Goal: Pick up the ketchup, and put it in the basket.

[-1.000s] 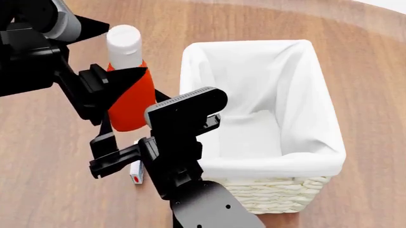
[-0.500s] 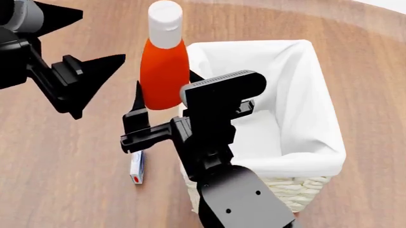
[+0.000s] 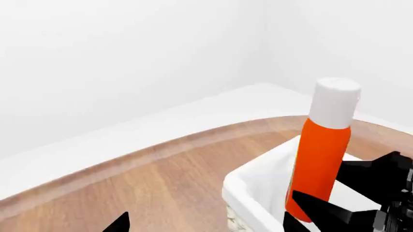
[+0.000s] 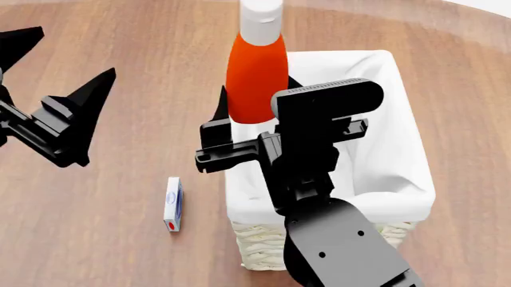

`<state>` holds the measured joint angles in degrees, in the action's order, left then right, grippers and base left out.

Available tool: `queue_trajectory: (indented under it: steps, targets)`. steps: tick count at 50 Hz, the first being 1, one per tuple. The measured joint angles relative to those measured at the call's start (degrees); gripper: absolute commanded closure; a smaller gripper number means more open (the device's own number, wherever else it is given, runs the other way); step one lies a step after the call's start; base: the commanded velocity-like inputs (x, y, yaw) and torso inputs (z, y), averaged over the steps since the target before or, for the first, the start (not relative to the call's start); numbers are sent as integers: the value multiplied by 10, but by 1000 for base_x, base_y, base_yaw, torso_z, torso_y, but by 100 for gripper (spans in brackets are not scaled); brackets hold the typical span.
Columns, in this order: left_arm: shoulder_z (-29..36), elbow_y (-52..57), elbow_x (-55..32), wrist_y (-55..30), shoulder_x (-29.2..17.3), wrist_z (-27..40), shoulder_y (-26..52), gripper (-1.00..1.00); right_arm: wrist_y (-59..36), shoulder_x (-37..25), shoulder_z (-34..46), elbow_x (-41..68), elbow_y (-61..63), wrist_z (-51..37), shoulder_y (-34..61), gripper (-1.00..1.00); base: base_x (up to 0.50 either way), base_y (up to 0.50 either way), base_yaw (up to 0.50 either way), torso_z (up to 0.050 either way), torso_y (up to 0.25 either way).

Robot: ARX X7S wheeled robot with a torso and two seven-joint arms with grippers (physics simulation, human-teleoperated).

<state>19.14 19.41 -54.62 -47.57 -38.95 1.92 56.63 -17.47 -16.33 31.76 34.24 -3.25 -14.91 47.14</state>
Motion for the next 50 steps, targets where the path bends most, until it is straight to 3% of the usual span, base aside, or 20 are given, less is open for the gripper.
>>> queue_trajectory:
  steps: [12, 26, 35, 50]
  targets:
    - [-16, 49, 71, 96, 13, 74, -156, -100, -63, -22, -3, 4, 11, -34, 22, 100, 0, 0, 0, 0, 0]
    - [-31, 54, 135, 213, 38, 109, -311, -100, -192, -24, 11, 17, -12, -68, 85, 100, 0, 0, 0, 1, 1]
    - [-44, 57, 144, 249, 43, 119, -363, -100, -292, -12, 4, 48, -40, -84, 135, 100, 0, 0, 0, 0, 0]
    - [-52, 65, 142, 267, 44, 127, -393, -100, -423, 28, -91, 135, -130, -134, 201, 100, 0, 0, 0, 0, 1]
